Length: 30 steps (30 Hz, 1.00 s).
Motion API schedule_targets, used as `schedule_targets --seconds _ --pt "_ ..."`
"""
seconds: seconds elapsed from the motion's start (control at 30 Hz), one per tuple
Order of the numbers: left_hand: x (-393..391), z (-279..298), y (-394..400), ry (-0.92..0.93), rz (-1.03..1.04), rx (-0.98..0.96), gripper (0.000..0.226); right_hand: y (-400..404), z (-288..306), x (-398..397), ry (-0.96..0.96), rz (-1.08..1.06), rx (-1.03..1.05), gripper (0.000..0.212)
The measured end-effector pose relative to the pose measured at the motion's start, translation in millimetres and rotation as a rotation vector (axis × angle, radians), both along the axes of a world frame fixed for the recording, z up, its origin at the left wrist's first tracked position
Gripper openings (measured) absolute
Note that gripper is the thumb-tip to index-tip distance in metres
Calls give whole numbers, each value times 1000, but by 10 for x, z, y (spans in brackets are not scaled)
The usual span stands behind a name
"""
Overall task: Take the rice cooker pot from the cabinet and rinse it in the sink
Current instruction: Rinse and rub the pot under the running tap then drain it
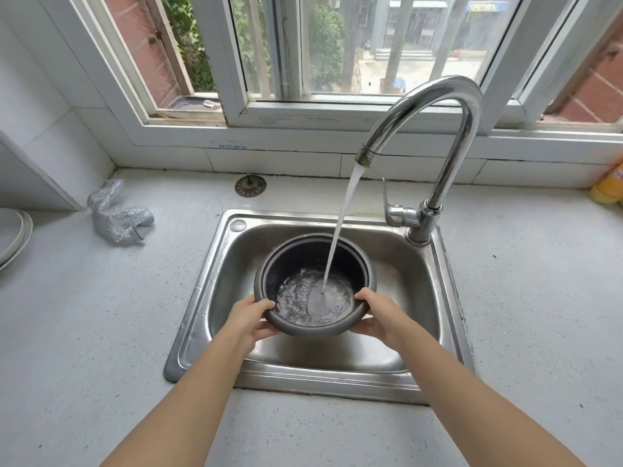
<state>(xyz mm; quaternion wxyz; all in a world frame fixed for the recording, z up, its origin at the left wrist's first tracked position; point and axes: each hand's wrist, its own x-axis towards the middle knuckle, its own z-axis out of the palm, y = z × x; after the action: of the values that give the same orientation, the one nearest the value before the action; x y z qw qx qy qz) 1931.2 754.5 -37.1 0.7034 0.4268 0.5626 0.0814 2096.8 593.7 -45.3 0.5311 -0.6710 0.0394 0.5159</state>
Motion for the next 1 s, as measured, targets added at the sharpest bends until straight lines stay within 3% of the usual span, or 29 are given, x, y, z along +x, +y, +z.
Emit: schedule_targets --seconds 0.3,0.43,0.53,0.77,1.0 --pt "45 63 -13 -73 59 136 22 51 -52 -2 -161 -16 -10 12" --pt "38 67 -6 -60 62 200 23 62 -62 37 -139 -64 -24 23" --pt "11 42 2 -91 39 212 30 63 -71 44 -158 -92 -26 18" --pt "-17 -103 -13 -132 17 79 48 60 20 49 -449 -135 -34 18" --pt "7 -270 -55 -67 3 -16 36 60 207 40 -679 19 -35 18"
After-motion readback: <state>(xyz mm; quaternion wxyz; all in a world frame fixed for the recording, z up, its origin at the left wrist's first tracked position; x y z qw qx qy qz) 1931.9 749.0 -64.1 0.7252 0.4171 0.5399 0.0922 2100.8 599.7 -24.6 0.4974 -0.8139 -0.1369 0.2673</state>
